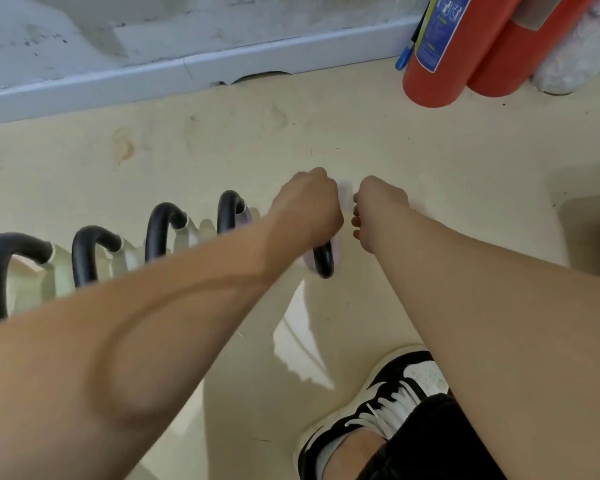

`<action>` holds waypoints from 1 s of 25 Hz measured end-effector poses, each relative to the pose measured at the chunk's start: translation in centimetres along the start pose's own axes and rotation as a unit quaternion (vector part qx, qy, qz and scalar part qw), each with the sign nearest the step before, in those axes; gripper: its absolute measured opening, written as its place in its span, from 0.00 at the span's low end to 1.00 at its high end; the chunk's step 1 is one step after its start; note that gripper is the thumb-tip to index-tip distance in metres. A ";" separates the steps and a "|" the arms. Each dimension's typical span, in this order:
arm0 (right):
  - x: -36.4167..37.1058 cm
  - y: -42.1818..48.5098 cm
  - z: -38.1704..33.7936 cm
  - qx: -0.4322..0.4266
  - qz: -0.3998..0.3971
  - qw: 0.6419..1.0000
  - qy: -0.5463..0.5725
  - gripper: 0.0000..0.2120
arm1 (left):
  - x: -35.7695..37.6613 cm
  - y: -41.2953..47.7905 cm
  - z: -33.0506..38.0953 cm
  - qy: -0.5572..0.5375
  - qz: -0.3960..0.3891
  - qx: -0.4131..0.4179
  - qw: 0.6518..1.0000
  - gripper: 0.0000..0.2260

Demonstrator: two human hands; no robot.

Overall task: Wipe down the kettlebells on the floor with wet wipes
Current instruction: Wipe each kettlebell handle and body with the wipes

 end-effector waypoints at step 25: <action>-1.5 -2.3 3.9 -0.015 -0.127 0.969 -0.214 0.15 | 7.3 -10.8 -1.3 0.092 0.169 0.345 0.919 0.12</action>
Point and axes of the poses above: each hand's wrist, its own y-axis towards the middle knuckle, its own x-axis out of the palm, z = x × y, the point moved 1 cm from there along y, towards the middle knuckle, and after that the axes turned 7 degrees about x, right-handed, at the moved point
